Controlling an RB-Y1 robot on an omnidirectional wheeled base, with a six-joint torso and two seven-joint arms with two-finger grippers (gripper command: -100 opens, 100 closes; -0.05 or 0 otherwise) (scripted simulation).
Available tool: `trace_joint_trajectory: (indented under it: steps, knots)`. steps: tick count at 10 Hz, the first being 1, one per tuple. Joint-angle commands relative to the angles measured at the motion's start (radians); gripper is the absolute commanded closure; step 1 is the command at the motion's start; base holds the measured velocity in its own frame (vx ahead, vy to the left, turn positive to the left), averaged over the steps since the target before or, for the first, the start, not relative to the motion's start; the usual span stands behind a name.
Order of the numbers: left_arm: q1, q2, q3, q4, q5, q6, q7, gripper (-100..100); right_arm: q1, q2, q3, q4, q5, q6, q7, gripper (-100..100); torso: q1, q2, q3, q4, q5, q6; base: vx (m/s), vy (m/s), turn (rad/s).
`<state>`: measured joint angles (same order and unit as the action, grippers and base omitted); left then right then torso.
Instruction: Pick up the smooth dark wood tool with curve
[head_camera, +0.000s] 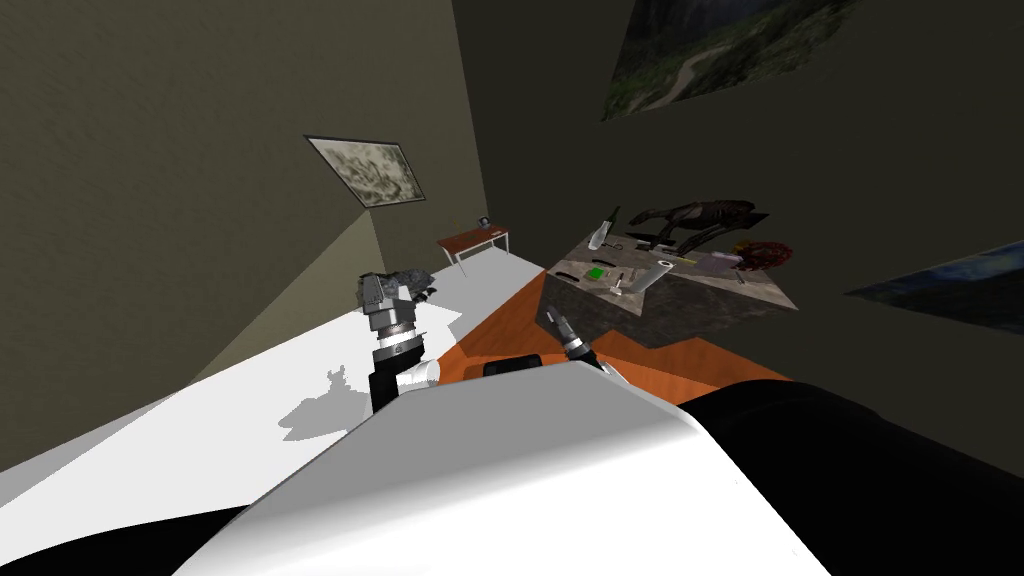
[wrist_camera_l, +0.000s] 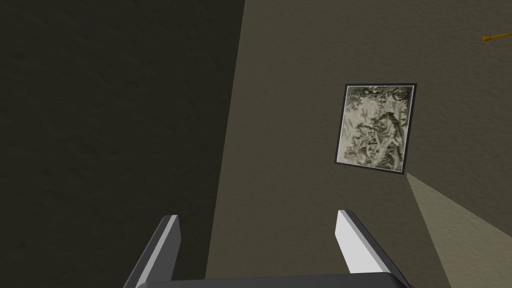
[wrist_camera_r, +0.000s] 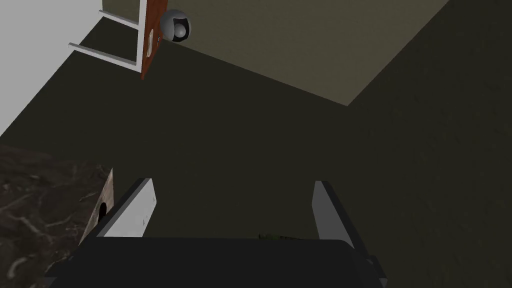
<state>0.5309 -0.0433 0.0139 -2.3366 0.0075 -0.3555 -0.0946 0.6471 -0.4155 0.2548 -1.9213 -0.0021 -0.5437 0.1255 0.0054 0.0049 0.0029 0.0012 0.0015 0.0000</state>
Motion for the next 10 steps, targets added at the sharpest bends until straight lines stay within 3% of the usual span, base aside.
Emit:
trace_joint_trajectory:
  steps: [1,2,5,6,7,10]
  knots:
    - [0.000,0.000,0.000,0.000,0.000,0.000,0.000,0,0.035,-0.050,0.049,0.049,-0.001,-0.001,0.003,-100,0.000,0.000,0.000,0.000,0.000,0.000,-0.090,0.101,-0.019]
    - [0.000,0.000,0.000,0.000,0.000,0.000,0.000,0,0.035,-0.074,0.049,0.049,-0.001,-0.001,0.003,-100,0.001,0.001,0.000,0.000,0.000,0.000,-0.059,0.090,-0.014]
    - [0.000,0.000,0.000,0.000,0.000,0.000,0.000,0,0.075,-0.157,0.103,0.135,-0.004,-0.020,-0.001,-100,-0.001,-0.002,-0.001,0.000,0.000,0.000,-0.046,0.081,0.007]
    - [0.000,0.000,0.000,0.000,0.000,0.000,0.000,0,0.075,-0.179,0.103,0.135,-0.004,-0.020,-0.001,-100,0.001,-0.002,-0.001,0.000,0.000,0.000,-0.039,0.078,0.000]
    - [0.000,0.000,0.000,0.000,0.000,0.000,0.000,0,0.094,-0.219,0.128,0.177,-0.004,-0.029,-0.003,-100,0.000,-0.003,-0.001,0.000,0.000,0.000,-0.037,0.086,0.034]
    - [0.000,0.000,0.000,0.000,0.000,0.000,0.000,0,0.112,-0.295,0.151,0.222,-0.002,-0.038,-0.006,-100,-0.001,-0.003,-0.002,0.000,0.000,0.000,-0.032,0.061,0.030]
